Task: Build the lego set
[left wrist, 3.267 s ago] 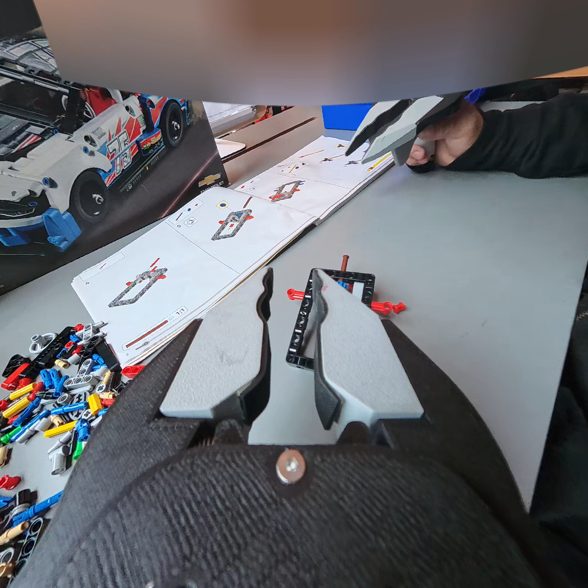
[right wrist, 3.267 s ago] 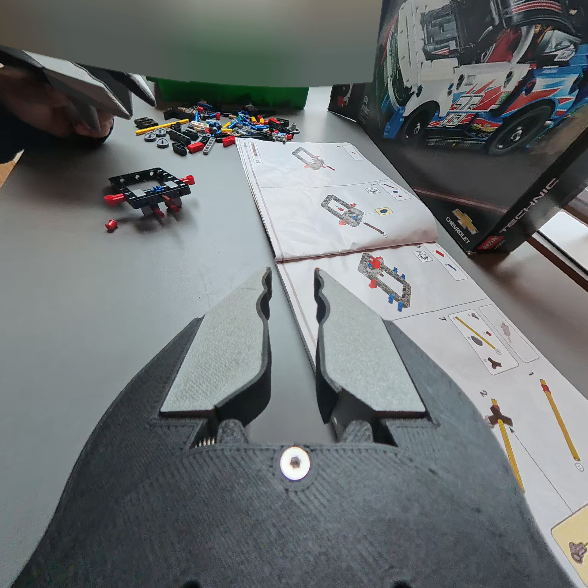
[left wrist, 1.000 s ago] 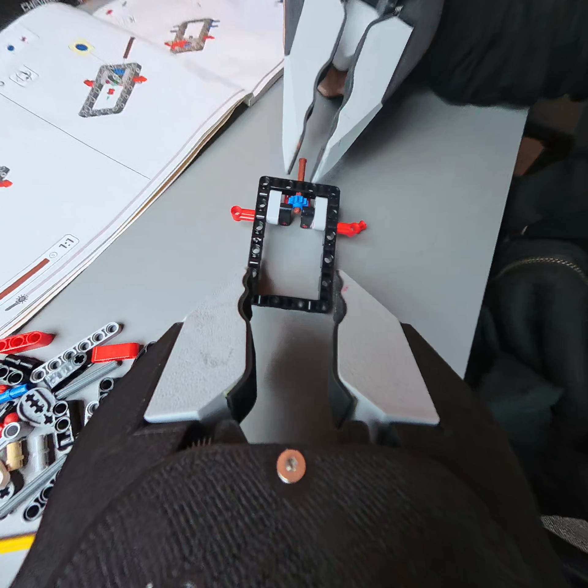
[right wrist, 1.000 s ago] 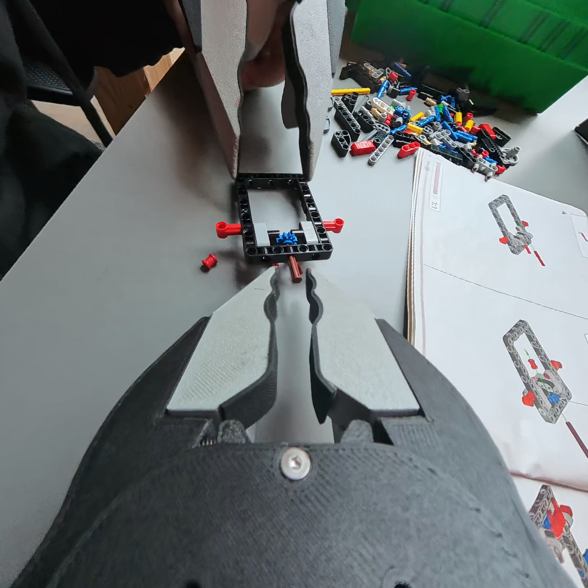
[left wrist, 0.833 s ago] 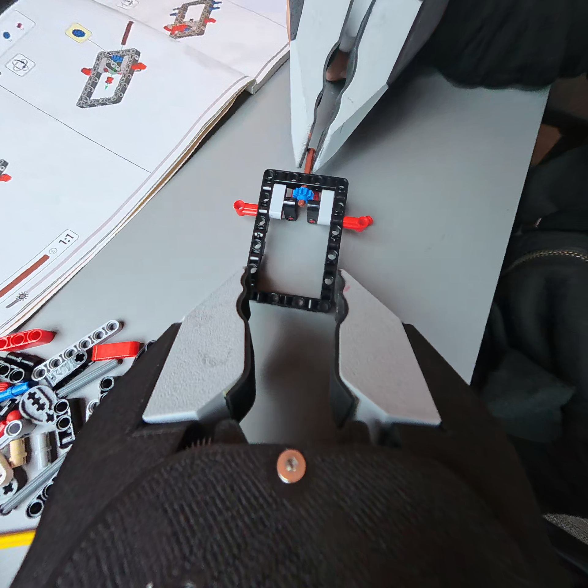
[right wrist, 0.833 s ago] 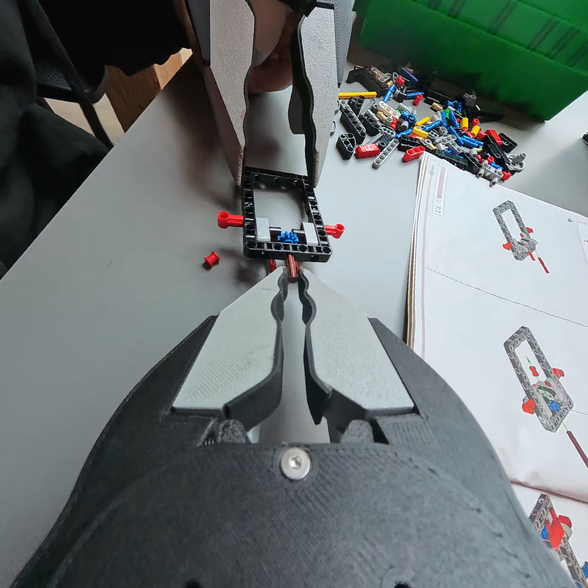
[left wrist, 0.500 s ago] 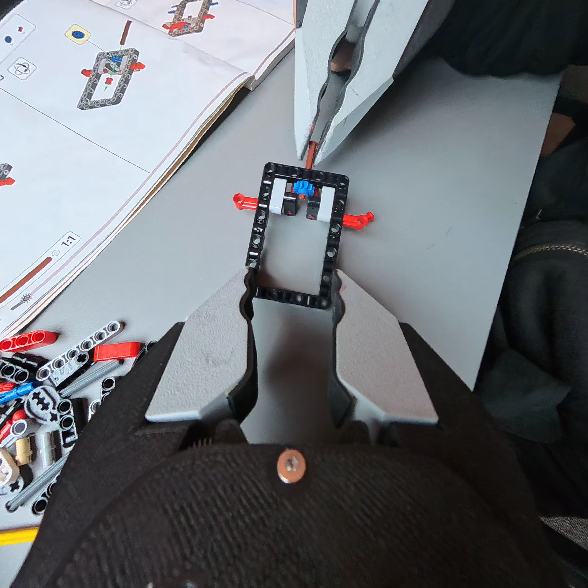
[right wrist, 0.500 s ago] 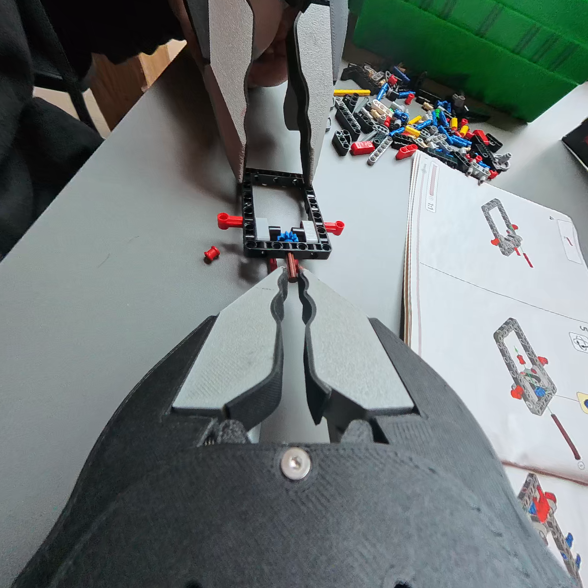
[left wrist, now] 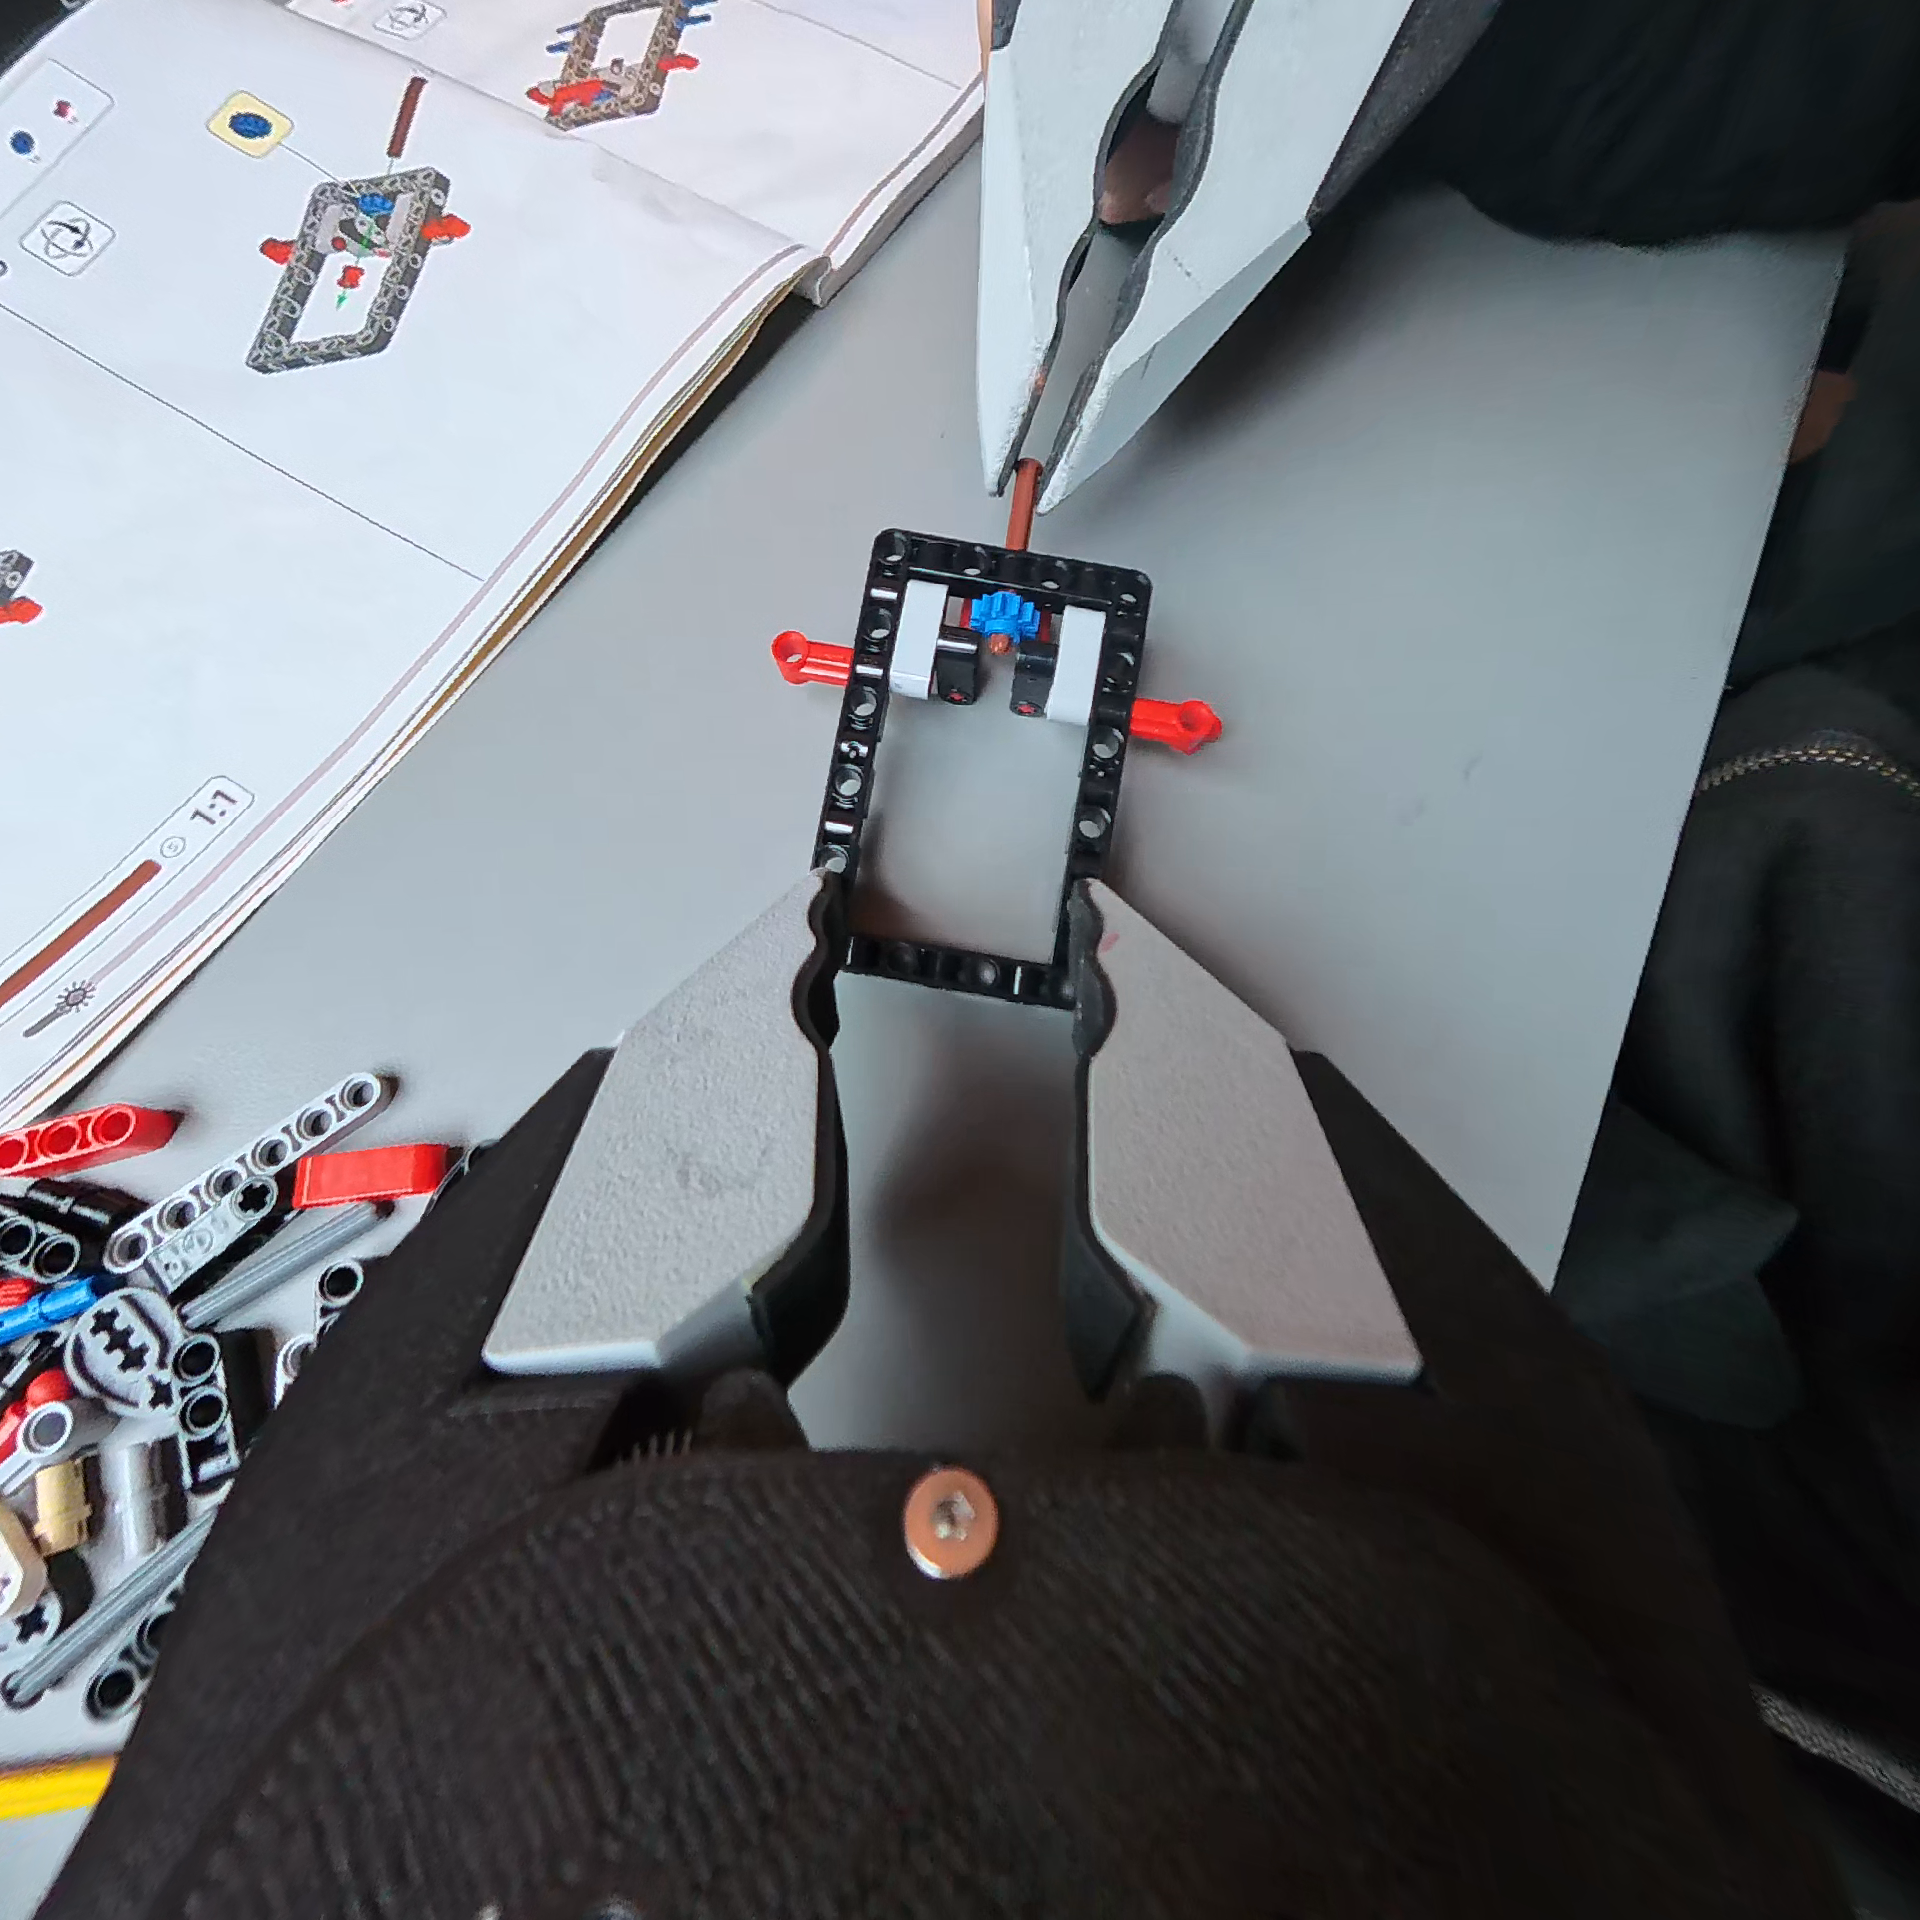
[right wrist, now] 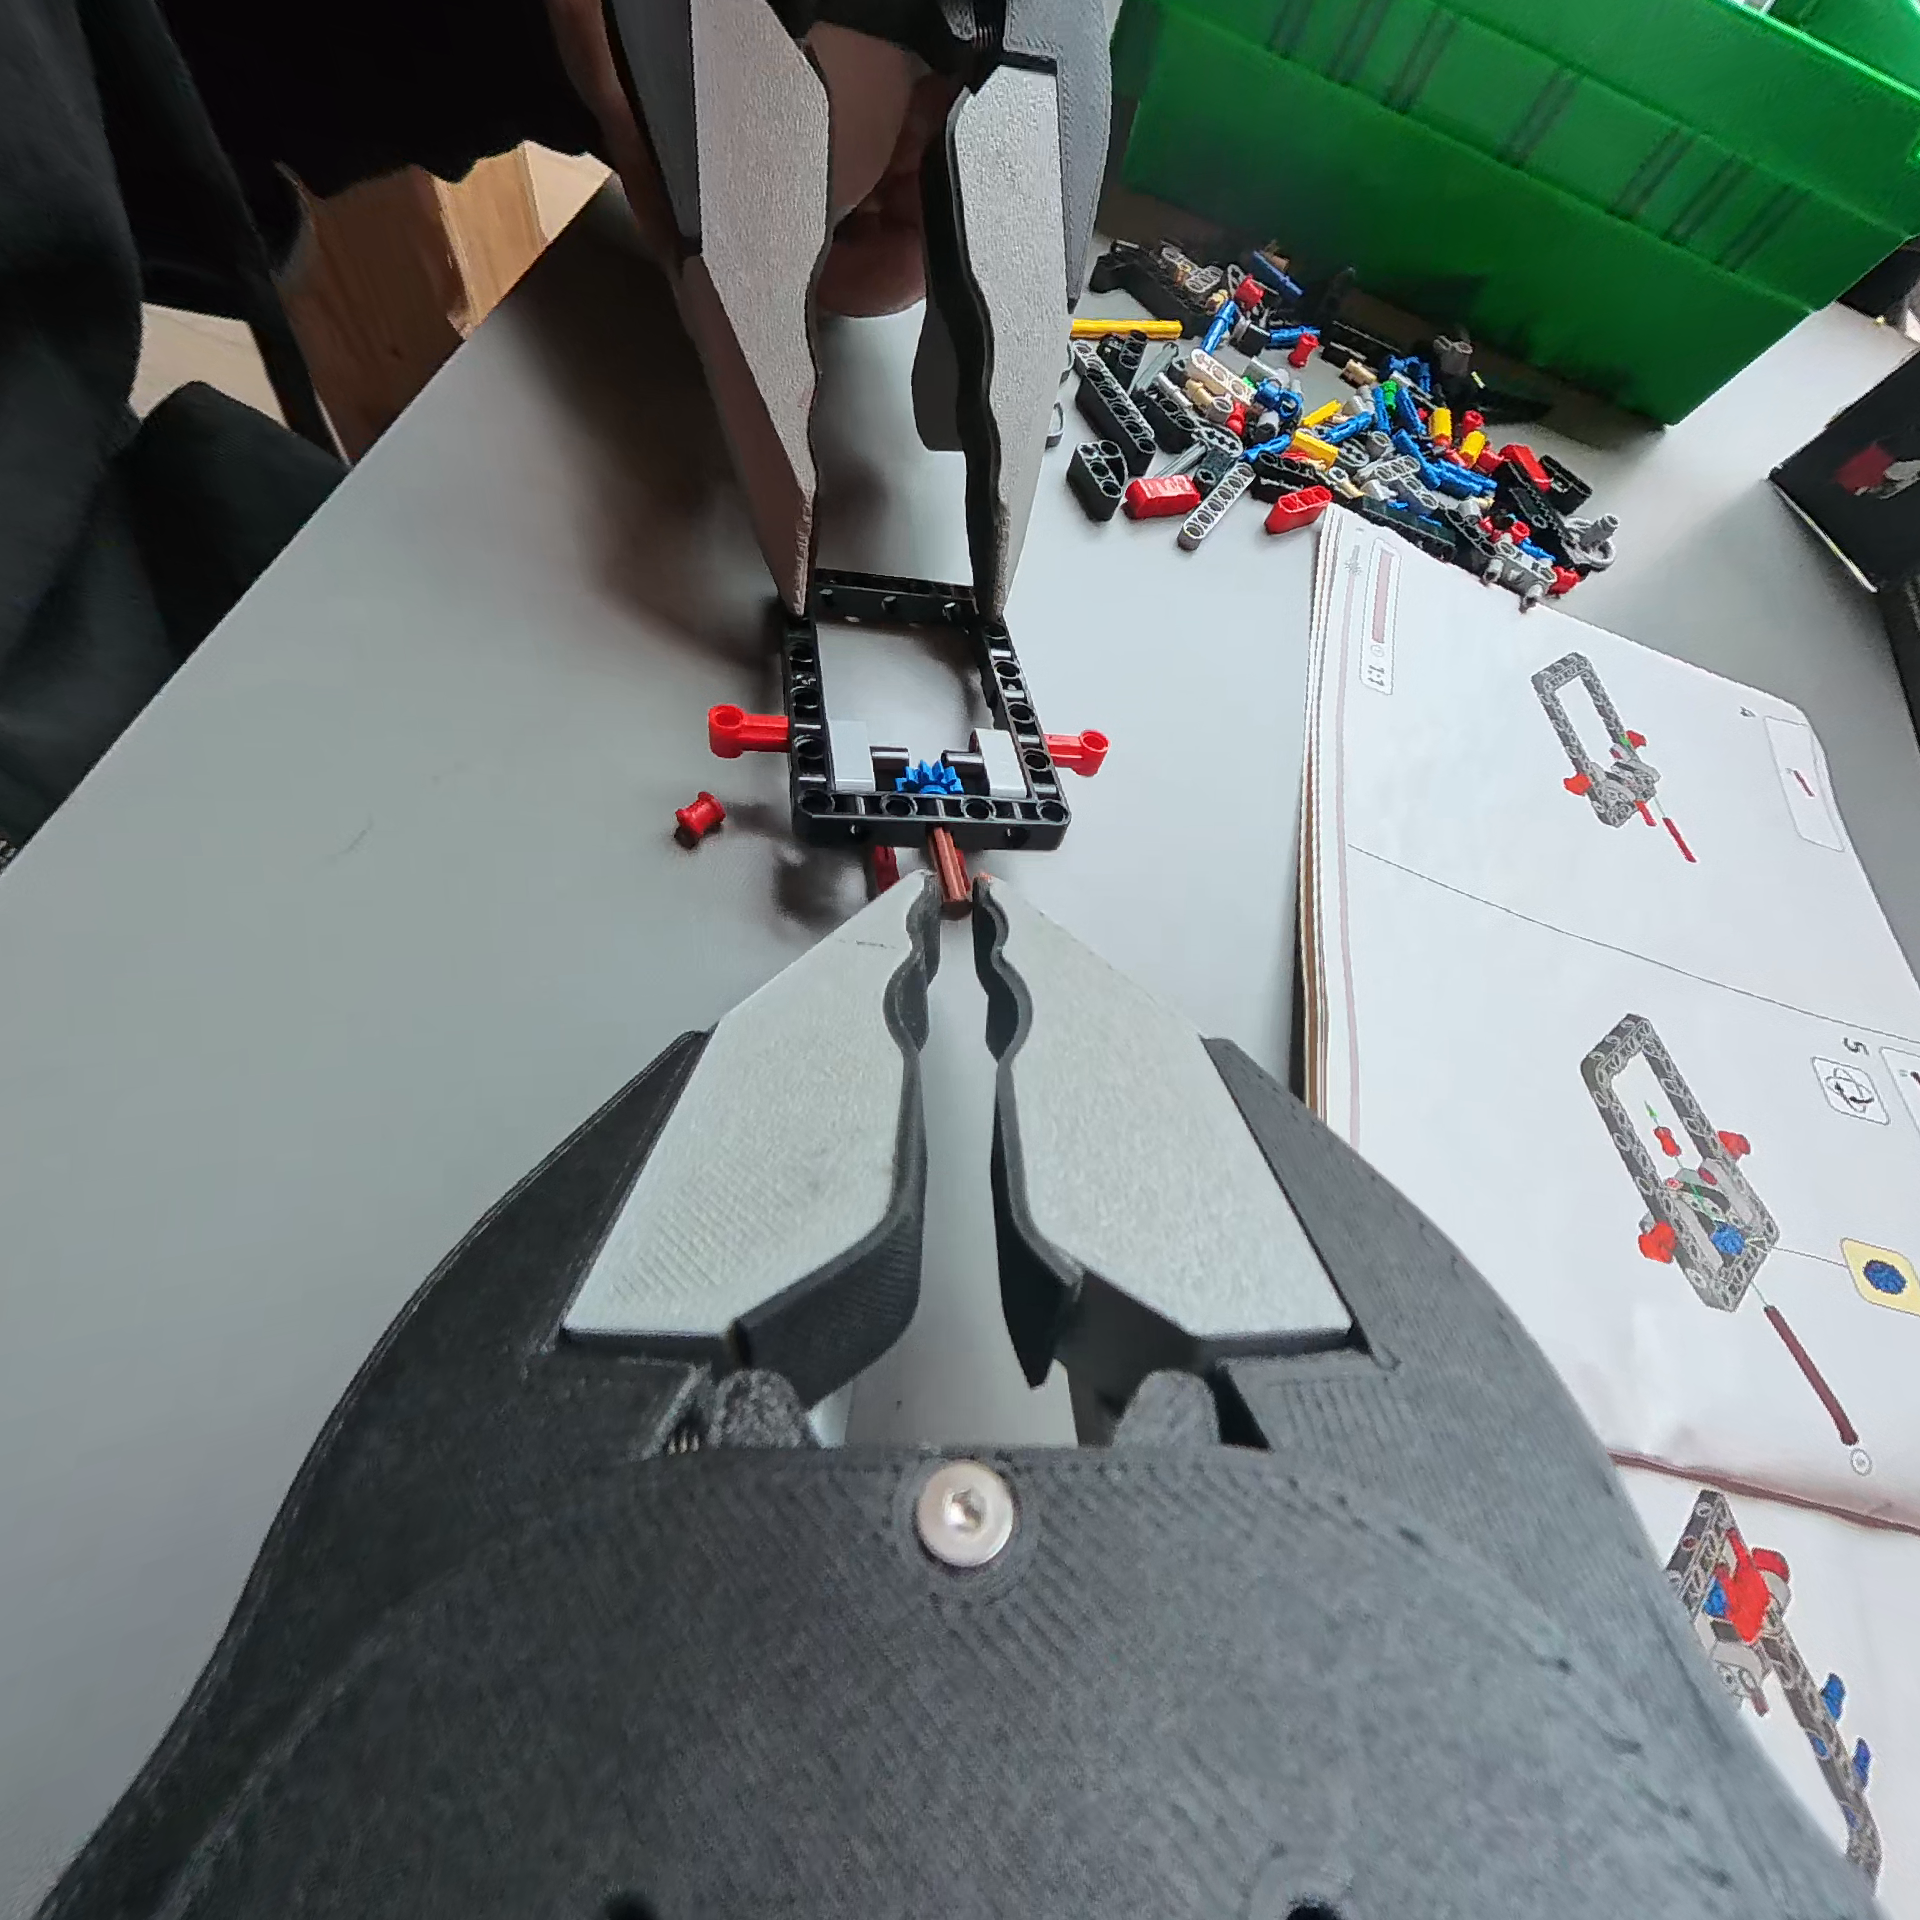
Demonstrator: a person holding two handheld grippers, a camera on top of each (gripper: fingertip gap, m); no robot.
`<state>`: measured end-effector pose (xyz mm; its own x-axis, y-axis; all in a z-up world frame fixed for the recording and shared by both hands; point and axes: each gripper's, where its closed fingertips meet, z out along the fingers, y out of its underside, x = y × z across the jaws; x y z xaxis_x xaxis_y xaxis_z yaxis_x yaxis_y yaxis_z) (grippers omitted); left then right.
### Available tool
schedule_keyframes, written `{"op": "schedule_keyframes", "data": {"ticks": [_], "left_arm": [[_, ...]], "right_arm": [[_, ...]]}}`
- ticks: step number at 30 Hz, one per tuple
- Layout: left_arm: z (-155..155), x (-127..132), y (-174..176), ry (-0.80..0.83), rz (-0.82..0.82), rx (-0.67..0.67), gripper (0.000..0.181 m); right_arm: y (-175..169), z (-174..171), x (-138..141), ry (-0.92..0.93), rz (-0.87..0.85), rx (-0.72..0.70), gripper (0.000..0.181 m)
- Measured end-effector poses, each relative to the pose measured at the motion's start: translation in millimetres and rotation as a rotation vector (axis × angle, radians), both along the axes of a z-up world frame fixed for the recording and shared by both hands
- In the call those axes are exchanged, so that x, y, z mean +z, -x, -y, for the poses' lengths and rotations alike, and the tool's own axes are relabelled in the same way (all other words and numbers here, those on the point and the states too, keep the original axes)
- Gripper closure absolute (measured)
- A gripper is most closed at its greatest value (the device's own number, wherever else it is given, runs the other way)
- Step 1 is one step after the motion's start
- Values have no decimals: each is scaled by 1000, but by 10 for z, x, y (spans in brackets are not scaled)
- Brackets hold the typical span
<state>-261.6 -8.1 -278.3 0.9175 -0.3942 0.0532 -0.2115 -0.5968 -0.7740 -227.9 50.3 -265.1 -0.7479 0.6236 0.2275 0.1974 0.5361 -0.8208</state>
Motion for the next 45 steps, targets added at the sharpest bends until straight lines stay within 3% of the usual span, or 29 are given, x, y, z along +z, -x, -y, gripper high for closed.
{"op": "schedule_keyframes", "data": {"ticks": [45], "left_arm": [[-106,13,-110,15,62,-32,140]], "right_arm": [[-144,-171,201,161,-25,-2,174]]}}
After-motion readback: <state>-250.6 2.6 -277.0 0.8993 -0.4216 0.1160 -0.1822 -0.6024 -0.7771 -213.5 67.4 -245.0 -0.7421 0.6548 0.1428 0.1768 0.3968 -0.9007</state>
